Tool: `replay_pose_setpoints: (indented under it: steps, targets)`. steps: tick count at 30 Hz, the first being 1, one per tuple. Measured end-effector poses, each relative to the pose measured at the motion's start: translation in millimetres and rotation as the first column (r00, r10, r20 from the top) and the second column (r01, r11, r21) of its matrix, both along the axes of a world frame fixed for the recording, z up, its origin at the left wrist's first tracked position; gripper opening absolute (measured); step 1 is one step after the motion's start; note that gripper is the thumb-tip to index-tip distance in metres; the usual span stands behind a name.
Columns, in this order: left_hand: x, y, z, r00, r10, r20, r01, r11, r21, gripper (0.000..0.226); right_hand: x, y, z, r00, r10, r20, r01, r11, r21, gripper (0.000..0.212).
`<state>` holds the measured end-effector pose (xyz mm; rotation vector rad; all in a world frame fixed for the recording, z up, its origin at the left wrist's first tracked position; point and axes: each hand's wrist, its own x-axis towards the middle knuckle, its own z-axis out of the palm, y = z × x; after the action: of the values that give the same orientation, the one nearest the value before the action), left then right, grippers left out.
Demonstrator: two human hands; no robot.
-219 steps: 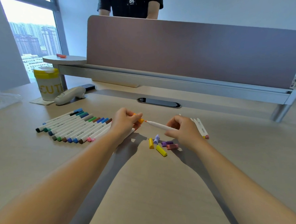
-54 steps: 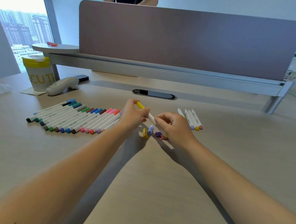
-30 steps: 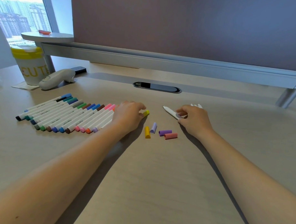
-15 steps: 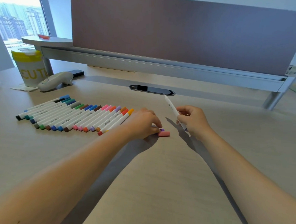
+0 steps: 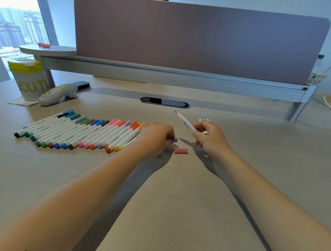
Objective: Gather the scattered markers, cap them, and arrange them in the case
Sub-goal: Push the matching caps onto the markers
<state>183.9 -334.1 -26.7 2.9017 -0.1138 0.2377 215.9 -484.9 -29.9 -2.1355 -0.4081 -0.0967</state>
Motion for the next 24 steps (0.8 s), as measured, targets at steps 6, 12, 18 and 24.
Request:
replay_pose_setpoints:
  steps: [6, 12, 18, 24]
  targets:
    - [-7, 16, 5, 0.988, 0.139, 0.067, -0.089, 0.868, -0.488, 0.025, -2, 3, -1, 0.999, -0.035, 0.036, 0.033, 0.998, 0.05, 0.011]
    - [-8, 30, 7, 0.966, 0.257, -0.001, -0.168, 0.629, -0.759, 0.019, -7, 9, 0, 0.998, 0.011, 0.065, -0.01, 1.0, -0.017, 0.026]
    - [-7, 31, 9, 0.938, 0.338, -0.082, -0.22, 0.393, -0.893, 0.016, -12, 11, 1, 0.992, 0.037, 0.118, -0.024, 0.994, -0.106, 0.017]
    - [-9, 27, 10, 0.944, 0.318, -0.093, -0.21, 0.356, -0.911, 0.017, -18, 17, 3, 0.985, 0.064, 0.159, -0.047, 0.993, -0.111, 0.015]
